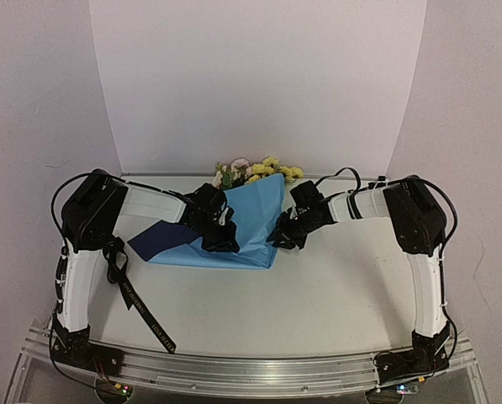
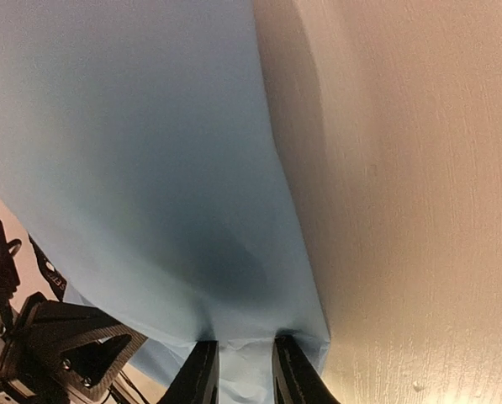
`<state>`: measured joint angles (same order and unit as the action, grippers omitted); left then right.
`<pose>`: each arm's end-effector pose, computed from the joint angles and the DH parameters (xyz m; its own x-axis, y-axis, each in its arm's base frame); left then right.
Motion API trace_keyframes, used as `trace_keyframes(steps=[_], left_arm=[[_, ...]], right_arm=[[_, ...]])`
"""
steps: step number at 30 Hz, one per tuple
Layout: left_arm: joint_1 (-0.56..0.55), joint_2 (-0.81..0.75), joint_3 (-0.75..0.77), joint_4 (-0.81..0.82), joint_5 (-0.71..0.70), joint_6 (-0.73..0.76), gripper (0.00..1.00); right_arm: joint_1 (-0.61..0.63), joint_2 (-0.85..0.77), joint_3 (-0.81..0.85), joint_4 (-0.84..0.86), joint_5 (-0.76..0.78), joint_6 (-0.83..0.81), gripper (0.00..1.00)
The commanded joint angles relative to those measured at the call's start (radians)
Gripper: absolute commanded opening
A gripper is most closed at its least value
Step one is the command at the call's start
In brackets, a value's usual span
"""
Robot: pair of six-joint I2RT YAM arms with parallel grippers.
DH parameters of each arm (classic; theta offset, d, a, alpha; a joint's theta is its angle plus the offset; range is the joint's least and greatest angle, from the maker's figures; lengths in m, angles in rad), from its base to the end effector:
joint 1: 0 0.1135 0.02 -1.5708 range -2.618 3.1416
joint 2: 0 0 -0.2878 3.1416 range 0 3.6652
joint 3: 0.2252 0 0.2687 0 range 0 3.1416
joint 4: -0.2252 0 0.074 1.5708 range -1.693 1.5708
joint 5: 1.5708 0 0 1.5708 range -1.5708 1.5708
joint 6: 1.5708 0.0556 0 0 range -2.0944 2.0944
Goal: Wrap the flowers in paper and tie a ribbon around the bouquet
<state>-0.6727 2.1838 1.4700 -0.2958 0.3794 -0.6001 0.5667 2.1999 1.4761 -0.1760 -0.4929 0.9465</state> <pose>0.3702 -0.3212 0.1164 -0.9604 0.0944 -0.2621 0.2310 0.7961 -0.5593 0.4092 0.2916 0.1214 -0.9714 0.2291 -0.0628 0.1146 0.6833 0.7211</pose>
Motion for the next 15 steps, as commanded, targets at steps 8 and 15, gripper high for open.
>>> trace_keyframes(steps=[8, 15], left_arm=[[0.016, 0.061, -0.008, -0.096, -0.043, 0.024, 0.00], [0.016, 0.065, -0.005, -0.099, -0.038, 0.025, 0.00]], right_arm=[[-0.059, 0.056, 0.158, 0.023, 0.012, 0.063, 0.25], [-0.074, 0.082, 0.262, 0.012, -0.029, 0.049, 0.26]])
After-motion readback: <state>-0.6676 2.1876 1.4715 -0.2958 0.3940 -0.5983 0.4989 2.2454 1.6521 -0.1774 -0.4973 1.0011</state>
